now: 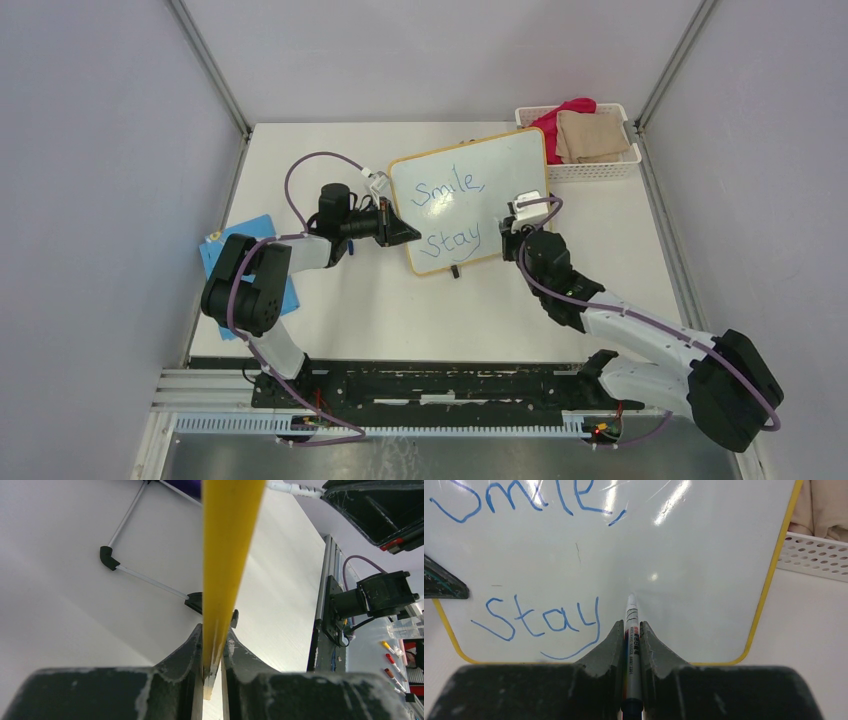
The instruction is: Write a sentence on the whiteboard
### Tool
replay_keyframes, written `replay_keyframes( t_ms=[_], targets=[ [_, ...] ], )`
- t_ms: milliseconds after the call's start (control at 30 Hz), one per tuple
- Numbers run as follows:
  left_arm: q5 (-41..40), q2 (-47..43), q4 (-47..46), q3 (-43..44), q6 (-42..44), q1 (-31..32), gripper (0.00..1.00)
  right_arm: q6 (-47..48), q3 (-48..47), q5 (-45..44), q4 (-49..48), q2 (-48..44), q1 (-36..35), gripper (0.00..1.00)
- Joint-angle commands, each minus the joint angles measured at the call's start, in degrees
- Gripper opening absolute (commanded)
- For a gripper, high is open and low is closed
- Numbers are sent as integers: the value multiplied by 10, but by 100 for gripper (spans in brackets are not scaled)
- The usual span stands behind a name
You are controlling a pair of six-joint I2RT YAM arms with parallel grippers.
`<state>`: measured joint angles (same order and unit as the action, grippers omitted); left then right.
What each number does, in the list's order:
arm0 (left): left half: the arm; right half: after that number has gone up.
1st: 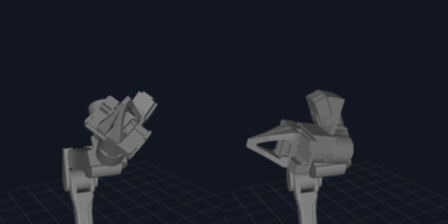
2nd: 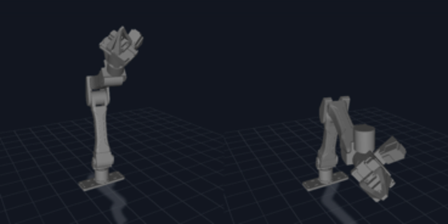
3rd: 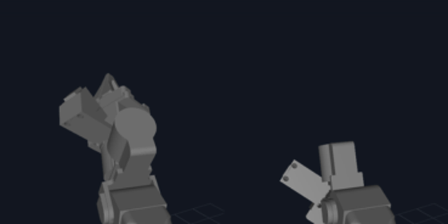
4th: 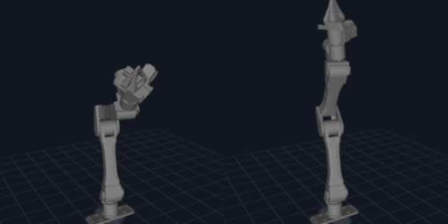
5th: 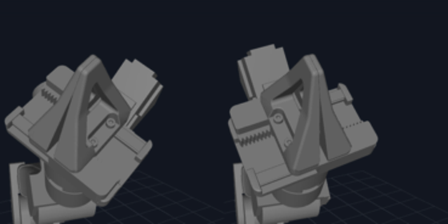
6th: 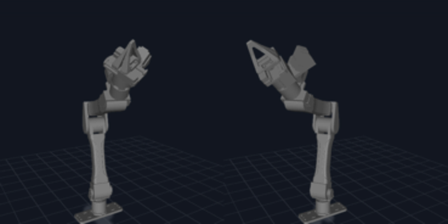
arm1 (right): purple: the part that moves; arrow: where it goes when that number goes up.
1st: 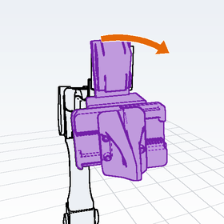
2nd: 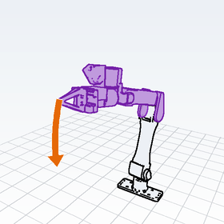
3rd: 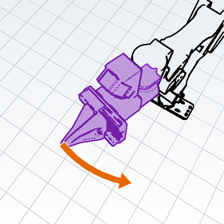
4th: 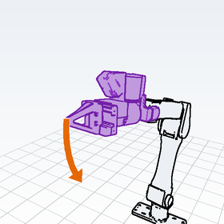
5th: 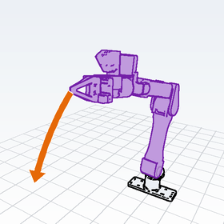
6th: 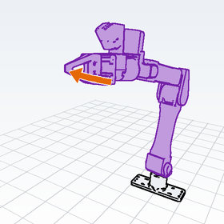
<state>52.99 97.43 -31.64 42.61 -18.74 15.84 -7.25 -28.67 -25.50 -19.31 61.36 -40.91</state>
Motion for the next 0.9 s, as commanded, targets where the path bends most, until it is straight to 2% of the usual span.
replay_keyframes(
  t_ms=[0,500,867],
  targets=[
    [-47,-1,41,5,39,3,2,-2,-34,6,-48,7,12,0],
    [-47,0,42,6,39,3,2,-9,-48,32,-56,44,24,0],
    [-47,0,41,6,38,3,2,-14,-15,29,-50,38,26,0]
  ],
)
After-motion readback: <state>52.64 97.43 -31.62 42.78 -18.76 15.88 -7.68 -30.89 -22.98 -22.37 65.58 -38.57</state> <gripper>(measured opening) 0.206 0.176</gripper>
